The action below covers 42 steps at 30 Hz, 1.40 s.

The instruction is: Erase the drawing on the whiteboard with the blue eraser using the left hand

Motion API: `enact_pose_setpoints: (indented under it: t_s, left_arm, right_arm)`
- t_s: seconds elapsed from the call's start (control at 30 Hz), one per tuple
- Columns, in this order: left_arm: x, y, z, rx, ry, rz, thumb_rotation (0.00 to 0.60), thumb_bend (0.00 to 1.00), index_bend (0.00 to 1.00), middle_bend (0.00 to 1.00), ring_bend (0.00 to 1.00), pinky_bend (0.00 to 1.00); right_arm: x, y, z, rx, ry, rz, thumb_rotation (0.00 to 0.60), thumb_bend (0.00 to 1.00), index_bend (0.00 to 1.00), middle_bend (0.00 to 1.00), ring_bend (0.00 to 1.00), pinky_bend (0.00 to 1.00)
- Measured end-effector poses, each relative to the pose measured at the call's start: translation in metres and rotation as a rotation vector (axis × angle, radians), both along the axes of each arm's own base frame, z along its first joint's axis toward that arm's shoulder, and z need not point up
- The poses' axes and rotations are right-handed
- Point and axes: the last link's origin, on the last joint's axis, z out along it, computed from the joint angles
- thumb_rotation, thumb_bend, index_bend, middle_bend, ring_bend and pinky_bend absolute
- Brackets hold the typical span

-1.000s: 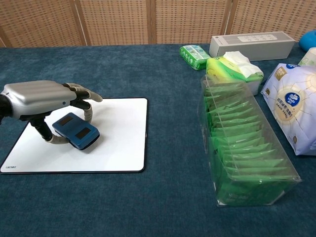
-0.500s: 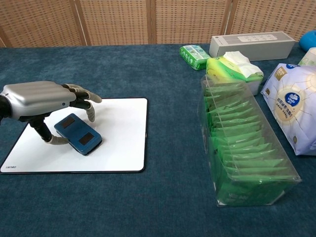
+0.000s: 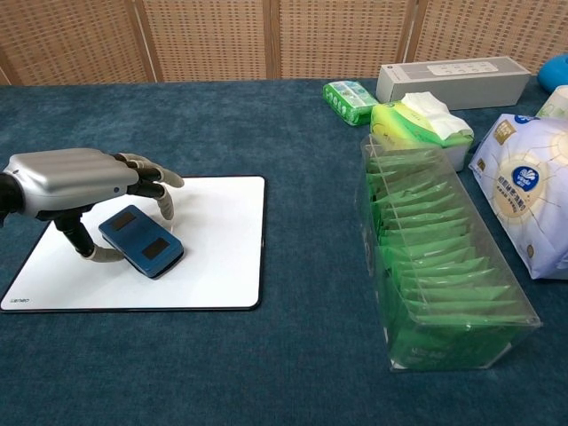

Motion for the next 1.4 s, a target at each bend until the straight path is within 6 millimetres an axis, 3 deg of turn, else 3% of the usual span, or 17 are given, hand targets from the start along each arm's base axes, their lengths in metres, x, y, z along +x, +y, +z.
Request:
enact_pose_setpoints:
  t_s: [0.23, 0.4, 0.53, 0.93, 1.17, 1.4]
  left_arm:
    - [0.0, 0.002, -0.003, 0.004, -0.005, 0.005, 0.6, 0.34, 0.36, 0.0, 0.0, 0.0]
    - [0.005, 0.003, -0.008, 0.016, -0.037, -0.002, 0.6, 0.34, 0.54, 0.02, 0.0, 0.0]
    - [0.009, 0.006, -0.011, 0.043, -0.063, -0.029, 0.6, 0.34, 0.62, 0.09, 0.0, 0.0]
    - [0.013, 0.031, 0.0, 0.109, -0.096, 0.003, 0.6, 0.34, 0.65, 0.11, 0.0, 0.0]
    - [0.003, 0.023, -0.011, 0.075, -0.066, 0.021, 0.6, 0.34, 0.7, 0.15, 0.0, 0.0]
    - [-0.002, 0.012, -0.009, 0.06, -0.052, 0.006, 0.6, 0.34, 0.77, 0.2, 0.0, 0.0]
  right_arm:
    - [0.0, 0.0, 0.0, -0.001, 0.0, 0.002, 0.6, 0.39, 0.1, 0.11, 0.0, 0.06]
    - [-0.001, 0.002, 0.001, -0.007, 0.002, -0.003, 0.6, 0.4, 0.1, 0.11, 0.0, 0.07]
    - [-0.001, 0.002, 0.002, -0.008, 0.002, -0.004, 0.6, 0.4, 0.1, 0.11, 0.0, 0.06]
    - [-0.002, 0.001, -0.002, 0.002, -0.006, -0.007, 0.6, 0.39, 0.1, 0.11, 0.0, 0.07]
    - [-0.003, 0.002, -0.001, 0.0, -0.004, -0.009, 0.6, 0.39, 0.1, 0.11, 0.0, 0.07]
    - [-0.001, 0.001, -0.001, -0.002, -0.012, -0.004, 0.6, 0.39, 0.1, 0.11, 0.0, 0.07]
